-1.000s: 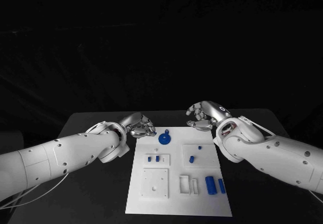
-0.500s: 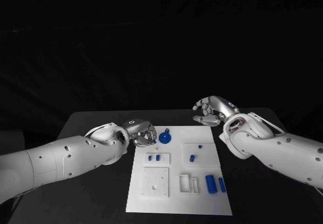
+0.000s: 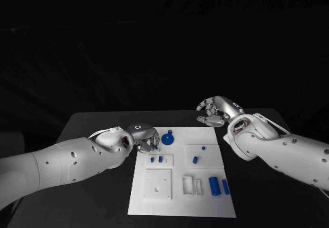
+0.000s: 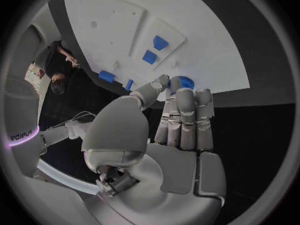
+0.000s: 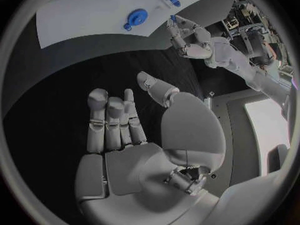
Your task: Assemble the parts on the task board
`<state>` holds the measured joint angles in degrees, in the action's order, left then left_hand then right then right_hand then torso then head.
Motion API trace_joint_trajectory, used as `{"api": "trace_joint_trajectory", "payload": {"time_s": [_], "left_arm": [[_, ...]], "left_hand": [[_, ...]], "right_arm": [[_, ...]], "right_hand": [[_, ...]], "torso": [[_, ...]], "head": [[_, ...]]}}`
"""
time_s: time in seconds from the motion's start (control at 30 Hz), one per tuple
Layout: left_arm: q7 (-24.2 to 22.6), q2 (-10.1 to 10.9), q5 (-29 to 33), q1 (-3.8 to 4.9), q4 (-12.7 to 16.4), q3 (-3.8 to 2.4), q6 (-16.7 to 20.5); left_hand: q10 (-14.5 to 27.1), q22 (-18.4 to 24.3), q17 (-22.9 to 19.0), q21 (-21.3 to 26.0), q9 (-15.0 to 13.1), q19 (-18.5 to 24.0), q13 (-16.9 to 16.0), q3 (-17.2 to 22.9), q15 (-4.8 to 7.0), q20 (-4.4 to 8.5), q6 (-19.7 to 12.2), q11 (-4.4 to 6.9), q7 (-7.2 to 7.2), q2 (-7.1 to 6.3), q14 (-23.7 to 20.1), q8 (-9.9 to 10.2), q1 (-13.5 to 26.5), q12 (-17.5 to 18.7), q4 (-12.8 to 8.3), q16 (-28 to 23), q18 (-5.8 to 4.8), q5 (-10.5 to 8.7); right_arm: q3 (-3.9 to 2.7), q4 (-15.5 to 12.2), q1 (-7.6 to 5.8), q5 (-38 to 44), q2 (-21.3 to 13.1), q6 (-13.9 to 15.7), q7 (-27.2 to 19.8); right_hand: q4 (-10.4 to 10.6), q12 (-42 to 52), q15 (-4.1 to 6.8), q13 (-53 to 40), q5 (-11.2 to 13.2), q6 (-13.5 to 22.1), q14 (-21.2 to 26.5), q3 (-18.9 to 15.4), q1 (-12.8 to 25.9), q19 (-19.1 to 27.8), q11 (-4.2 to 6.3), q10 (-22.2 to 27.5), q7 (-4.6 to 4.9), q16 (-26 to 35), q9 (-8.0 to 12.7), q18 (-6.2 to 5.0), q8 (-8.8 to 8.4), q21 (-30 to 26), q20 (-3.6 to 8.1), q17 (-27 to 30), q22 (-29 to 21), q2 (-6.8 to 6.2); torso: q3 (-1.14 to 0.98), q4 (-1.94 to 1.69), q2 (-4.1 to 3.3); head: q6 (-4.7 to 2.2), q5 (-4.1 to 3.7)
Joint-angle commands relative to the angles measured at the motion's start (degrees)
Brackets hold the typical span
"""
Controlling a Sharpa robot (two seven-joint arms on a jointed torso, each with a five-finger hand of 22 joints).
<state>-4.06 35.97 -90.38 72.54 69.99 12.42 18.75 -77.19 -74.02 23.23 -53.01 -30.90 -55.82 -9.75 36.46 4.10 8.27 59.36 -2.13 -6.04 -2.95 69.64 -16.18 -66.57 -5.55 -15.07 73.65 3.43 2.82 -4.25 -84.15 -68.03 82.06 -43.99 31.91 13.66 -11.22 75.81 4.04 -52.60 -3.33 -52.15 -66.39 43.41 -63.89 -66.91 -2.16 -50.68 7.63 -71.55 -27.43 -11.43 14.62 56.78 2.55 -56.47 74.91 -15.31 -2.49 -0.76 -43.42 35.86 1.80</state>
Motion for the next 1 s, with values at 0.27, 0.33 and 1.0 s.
{"api": "trace_joint_trajectory", "payload": {"time_s": [0.27, 0.33, 1.0], "left_arm": [[1.2, -1.4, -2.5, -0.08, -1.6, 0.01, -0.4], [1.3, -1.8, -2.6, -0.12, -2.1, 0.06, -0.6], [1.5, -3.7, -2.6, -1.08, -4.7, 0.28, -1.0]], "left_hand": [[-0.4, -0.1, 0.1, -0.2, -0.1, -0.4, 0.1, 0.4, 0.28, 1.49, 0.3, 0.06, 0.04, -0.28, 0.4, -0.3, -0.6, -0.1, 0.1, -0.4, 2.02, 0.19], [-0.4, -0.1, 0.1, -0.2, -0.1, -0.4, 0.1, 0.4, 0.29, 1.50, 0.3, 0.06, 0.04, -0.29, 0.4, -0.3, -0.6, -0.1, 0.2, -0.4, 2.02, 0.19], [-0.4, -0.1, 0.1, -0.2, 0.0, -0.5, 0.1, 0.5, 0.29, 1.52, 0.3, 0.07, 0.03, -0.32, 0.5, -0.3, -0.6, 0.0, 0.2, -0.4, 2.02, 0.21]], "right_arm": [[-0.06, -0.2, -0.03, 0.1, 0.0, 0.3, -0.5], [-0.06, -0.3, -0.02, 0.1, 0.0, 0.3, -0.5], [-0.09, -0.6, -0.02, 0.1, 0.2, 0.4, -0.6]], "right_hand": [[0.3, -0.2, -0.07, 0.1, -0.1, 0.5, 0.2, 0.0, -0.2, 0.2, -0.05, 0.4, 0.92, 0.4, 0.1, -3.57, 0.14, -0.3, 0.20, 0.1, 0.7, -0.56], [0.3, -0.2, -0.07, 0.1, -0.1, 0.5, 0.2, 0.0, -0.2, 0.2, -0.05, 0.4, 0.92, 0.4, 0.1, -3.57, 0.15, -0.3, 0.20, 0.1, 0.7, -0.56], [0.5, -0.2, -0.06, 0.1, -0.1, 0.5, 0.2, 0.0, -0.2, 0.2, -0.04, 0.4, 0.91, 0.4, 0.1, -3.57, 0.17, -0.3, 0.19, 0.1, 0.7, -0.57]], "torso": [[0.00, 0.01, -0.01], [0.02, 0.02, -0.01], [-0.05, 0.02, 0.00]], "head": [[0.00, -0.09], [0.05, -0.09], [0.17, -0.01]]}}
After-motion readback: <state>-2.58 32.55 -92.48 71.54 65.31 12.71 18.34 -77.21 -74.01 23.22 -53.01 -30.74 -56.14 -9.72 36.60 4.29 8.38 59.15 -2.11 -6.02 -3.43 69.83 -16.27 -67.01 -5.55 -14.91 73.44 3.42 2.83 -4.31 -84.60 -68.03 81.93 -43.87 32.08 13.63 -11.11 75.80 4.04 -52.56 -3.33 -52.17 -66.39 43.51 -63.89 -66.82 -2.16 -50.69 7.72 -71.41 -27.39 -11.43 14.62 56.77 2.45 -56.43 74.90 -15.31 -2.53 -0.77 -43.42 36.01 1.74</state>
